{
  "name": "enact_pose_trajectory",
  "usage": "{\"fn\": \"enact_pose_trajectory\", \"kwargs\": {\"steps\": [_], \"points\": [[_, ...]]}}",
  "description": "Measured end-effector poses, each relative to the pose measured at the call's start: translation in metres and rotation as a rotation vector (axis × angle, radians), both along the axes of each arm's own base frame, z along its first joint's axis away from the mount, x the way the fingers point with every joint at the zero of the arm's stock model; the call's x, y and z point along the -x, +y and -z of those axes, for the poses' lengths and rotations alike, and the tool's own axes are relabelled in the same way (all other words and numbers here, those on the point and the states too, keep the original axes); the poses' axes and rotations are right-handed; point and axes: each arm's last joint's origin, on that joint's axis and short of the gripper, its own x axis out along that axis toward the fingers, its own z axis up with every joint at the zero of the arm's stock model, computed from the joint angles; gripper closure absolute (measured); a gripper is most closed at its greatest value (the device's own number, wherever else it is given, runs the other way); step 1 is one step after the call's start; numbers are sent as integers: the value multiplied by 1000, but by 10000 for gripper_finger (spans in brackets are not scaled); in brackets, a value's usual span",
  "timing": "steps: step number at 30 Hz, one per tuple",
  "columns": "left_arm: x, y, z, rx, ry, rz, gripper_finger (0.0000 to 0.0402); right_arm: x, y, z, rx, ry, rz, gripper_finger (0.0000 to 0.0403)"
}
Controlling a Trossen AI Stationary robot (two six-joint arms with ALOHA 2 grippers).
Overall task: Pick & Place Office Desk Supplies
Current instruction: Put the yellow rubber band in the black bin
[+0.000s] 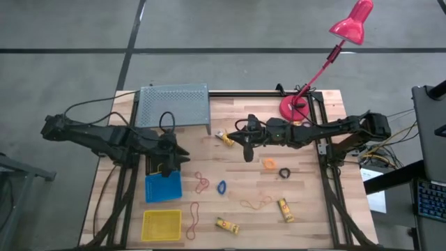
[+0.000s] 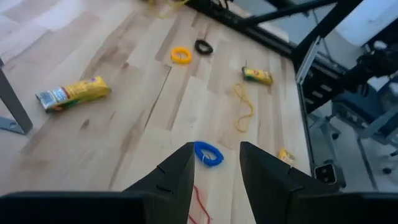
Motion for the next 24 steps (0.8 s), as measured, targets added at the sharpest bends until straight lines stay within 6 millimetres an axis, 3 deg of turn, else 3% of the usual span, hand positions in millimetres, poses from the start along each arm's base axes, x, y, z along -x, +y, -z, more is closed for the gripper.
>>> {"fn": "enact_pose_trajectory", "kwargs": {"steps": [16, 24], "points": [[-1, 0, 1, -1, 3, -1, 268, -3, 8, -9, -8, -76, -79, 394], [-11, 2, -1, -21, -58, -138, 268, -29, 23, -28, 28, -124, -131, 394]]}}
